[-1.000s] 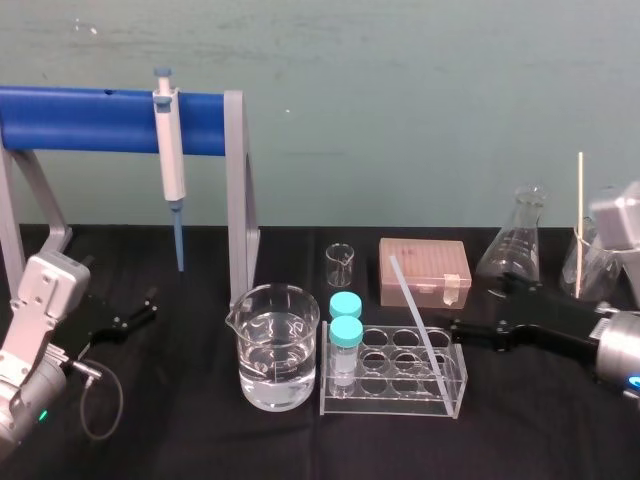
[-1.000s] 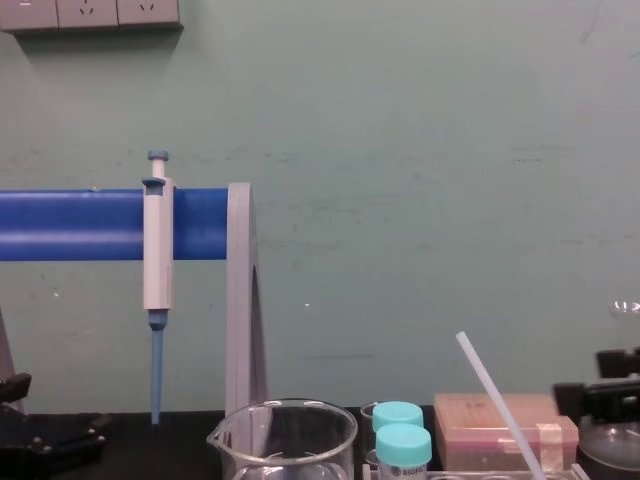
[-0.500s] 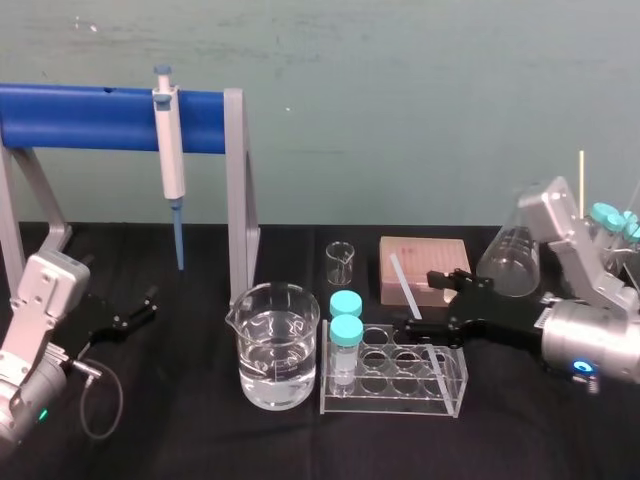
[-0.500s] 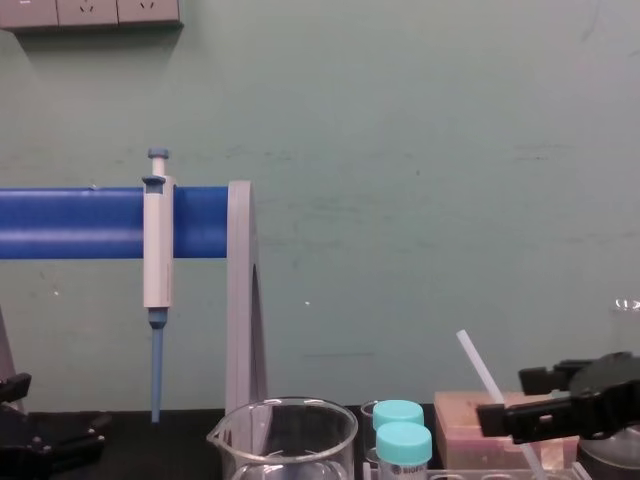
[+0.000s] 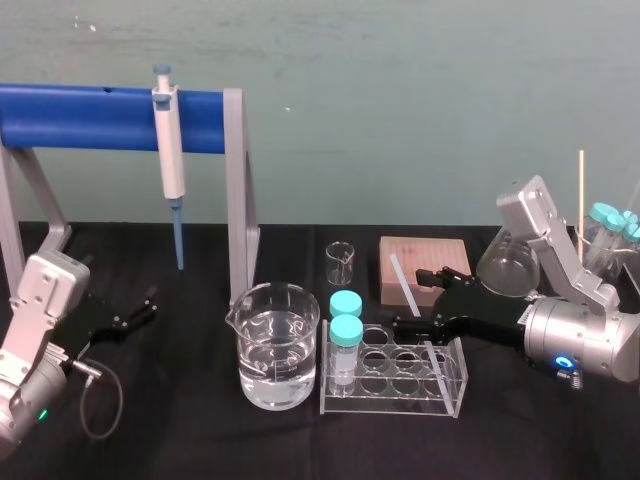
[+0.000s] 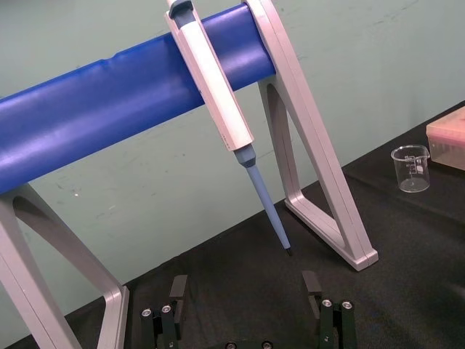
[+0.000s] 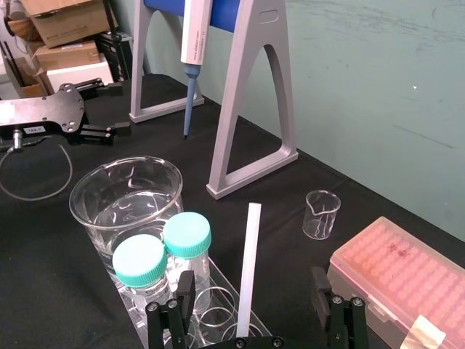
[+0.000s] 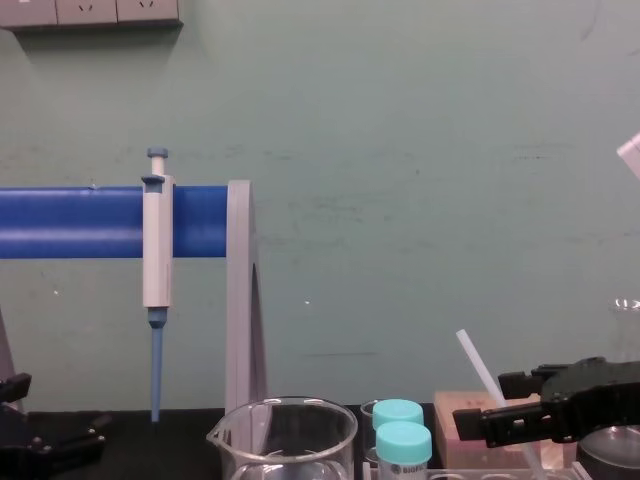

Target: Pick up the stirring rod with one hand, then place it down.

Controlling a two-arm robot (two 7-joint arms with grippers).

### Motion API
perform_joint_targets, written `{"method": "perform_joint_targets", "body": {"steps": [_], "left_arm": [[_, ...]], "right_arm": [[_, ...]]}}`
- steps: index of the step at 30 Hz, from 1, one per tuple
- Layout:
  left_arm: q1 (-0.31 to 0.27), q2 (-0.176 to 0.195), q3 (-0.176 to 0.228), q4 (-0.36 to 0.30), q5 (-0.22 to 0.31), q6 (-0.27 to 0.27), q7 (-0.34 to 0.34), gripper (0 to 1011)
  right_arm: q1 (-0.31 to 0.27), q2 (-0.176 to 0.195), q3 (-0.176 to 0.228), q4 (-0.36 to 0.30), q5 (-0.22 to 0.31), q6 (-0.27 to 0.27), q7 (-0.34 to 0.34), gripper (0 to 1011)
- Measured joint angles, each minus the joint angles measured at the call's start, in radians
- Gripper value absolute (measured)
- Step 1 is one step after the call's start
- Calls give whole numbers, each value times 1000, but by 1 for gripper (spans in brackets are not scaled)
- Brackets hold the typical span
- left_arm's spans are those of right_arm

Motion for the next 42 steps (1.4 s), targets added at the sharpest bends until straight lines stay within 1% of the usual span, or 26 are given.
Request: {"method": "perform_joint_targets", "body": {"steps": [4,6,8,9,10,11,14,15,16,19,20,23,24,26,27,30,31,32,34,37,42], "left_arm": [[0,0,0,0,0,0,0,1000],[0,0,0,0,0,0,0,1000],[0,0,0,0,0,0,0,1000],[0,0,0,0,0,0,0,1000],[0,0,0,0,0,0,0,1000],[0,0,0,0,0,0,0,1000],[0,0,0,0,0,0,0,1000],[0,0,0,0,0,0,0,1000],[0,0,0,0,0,0,0,1000],[0,0,0,0,0,0,0,1000],[0,0,0,0,0,0,0,1000],[0,0,0,0,0,0,0,1000],[0,0,0,0,0,0,0,1000],[0,0,0,0,0,0,0,1000],[0,0,0,0,0,0,0,1000],[0,0,0,0,0,0,0,1000],[0,0,0,0,0,0,0,1000],[0,0,0,0,0,0,0,1000],[0,0,0,0,0,0,0,1000],[0,0,0,0,0,0,0,1000],[0,0,0,0,0,0,0,1000]], "right_arm": [[0,1,1,-1,1,0,0,995],[-1,1,1,-1,2,0,0,947],[-1,1,1,-1,2,0,0,920],[-1,2,1,-1,2,0,1,875],[-1,2,1,-1,2,0,1,863],[-1,2,1,-2,3,0,1,813],[-1,2,1,-2,3,0,1,752],[-2,2,2,-2,3,0,1,695],[-2,2,2,-2,3,1,1,682],[-2,3,2,-2,4,1,1,596],[-2,3,2,-2,4,1,1,538],[-2,3,2,-3,4,1,1,481],[-2,3,2,-3,4,1,1,409],[-2,3,2,-3,4,1,1,369],[-2,3,2,-3,5,1,1,308],[-2,3,2,-3,5,1,1,248],[-2,3,2,-3,5,1,1,190],[-2,3,2,-3,5,1,2,170],[-2,3,2,-3,5,1,2,98],[-2,3,2,-3,5,1,2,73],[-5,2,4,-3,7,-3,2,73]]}}
